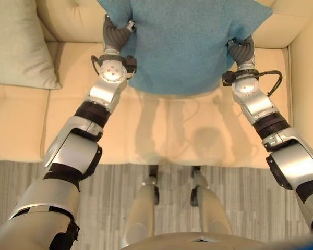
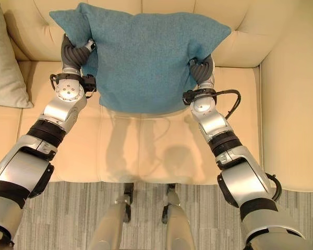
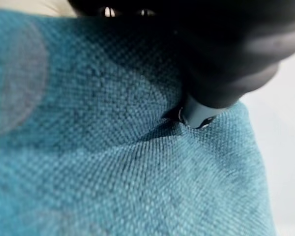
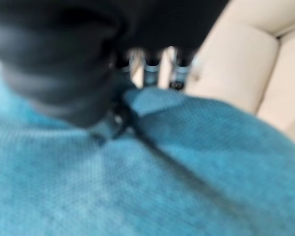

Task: Pick up all the scattered cushions and arrange them neatly on the sofa.

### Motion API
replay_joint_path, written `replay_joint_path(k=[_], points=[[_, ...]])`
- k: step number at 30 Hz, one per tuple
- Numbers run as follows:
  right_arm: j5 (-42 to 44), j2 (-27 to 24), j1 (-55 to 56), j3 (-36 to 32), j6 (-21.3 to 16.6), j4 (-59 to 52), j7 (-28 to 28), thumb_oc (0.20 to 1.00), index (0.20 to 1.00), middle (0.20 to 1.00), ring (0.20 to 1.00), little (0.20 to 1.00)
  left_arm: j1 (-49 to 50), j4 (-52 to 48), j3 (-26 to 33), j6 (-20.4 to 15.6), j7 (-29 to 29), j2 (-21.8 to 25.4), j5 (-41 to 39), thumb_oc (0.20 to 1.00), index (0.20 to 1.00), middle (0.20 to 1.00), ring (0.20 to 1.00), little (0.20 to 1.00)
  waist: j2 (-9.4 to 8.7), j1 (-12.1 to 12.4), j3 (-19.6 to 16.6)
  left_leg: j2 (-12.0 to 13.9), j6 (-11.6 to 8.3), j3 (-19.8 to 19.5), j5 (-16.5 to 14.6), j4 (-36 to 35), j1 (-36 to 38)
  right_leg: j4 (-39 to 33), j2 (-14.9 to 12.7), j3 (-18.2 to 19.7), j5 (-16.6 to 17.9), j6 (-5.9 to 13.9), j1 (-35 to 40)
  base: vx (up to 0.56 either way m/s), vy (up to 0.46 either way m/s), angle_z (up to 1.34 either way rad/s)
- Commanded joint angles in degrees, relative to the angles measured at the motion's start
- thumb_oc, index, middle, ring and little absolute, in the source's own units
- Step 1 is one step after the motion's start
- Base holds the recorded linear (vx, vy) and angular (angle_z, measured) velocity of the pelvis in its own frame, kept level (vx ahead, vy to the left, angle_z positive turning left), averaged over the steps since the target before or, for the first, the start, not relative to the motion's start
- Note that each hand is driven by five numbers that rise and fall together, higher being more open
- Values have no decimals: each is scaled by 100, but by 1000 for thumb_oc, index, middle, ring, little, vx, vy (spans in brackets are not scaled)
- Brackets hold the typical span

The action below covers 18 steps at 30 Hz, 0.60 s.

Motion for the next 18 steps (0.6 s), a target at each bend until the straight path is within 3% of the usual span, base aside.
replay_joint_path(k=[1,10,11,12,13,18], points=[[-107,148,-843,180,-426,-167,33,200,200,200,200,200,-524,-273,-66,-563,-12,-123,-25,200,200,200,200,200,46,-8,-152,-223,33,-15,-645,178,134,758,-100,114,-426,537,-241,-12,-7,-16],[-275,113,-711,180,-316,-188,59,200,200,200,200,200,-172,-205,102,-488,-17,-211,1,200,200,200,200,200,13,24,30,-222,6,-86,-599,240,-114,866,-121,58,-449,518,-481,-5,-13,4],[-332,108,-717,200,-298,-159,61,313,313,313,313,313,-154,-171,102,-469,-20,-235,16,416,416,416,416,416,8,26,49,-228,8,-90,-594,246,-148,877,-127,53,-455,516,-511,2,-11,-4],[-358,100,-752,222,-279,-95,66,545,545,545,545,545,-171,-111,91,-453,-18,-238,25,730,730,730,730,730,2,26,66,-233,8,-91,-584,255,-188,892,-130,49,-452,518,-545,0,0,0],[-363,90,-845,268,-251,25,60,1000,1000,1000,1000,1000,-225,4,87,-437,13,-249,26,1000,1000,1000,1000,1000,-3,32,82,-238,3,-99,-567,250,-223,896,-132,48,-435,525,-590,0,0,0],[-224,-98,-1685,679,-92,721,85,1000,1000,1000,1000,1000,-901,687,-57,-279,24,-119,-1,1000,1000,1000,1000,1000,-5,66,155,-240,-65,-127,-431,172,-399,862,-135,-14,-382,547,-737,-13,-15,8]])
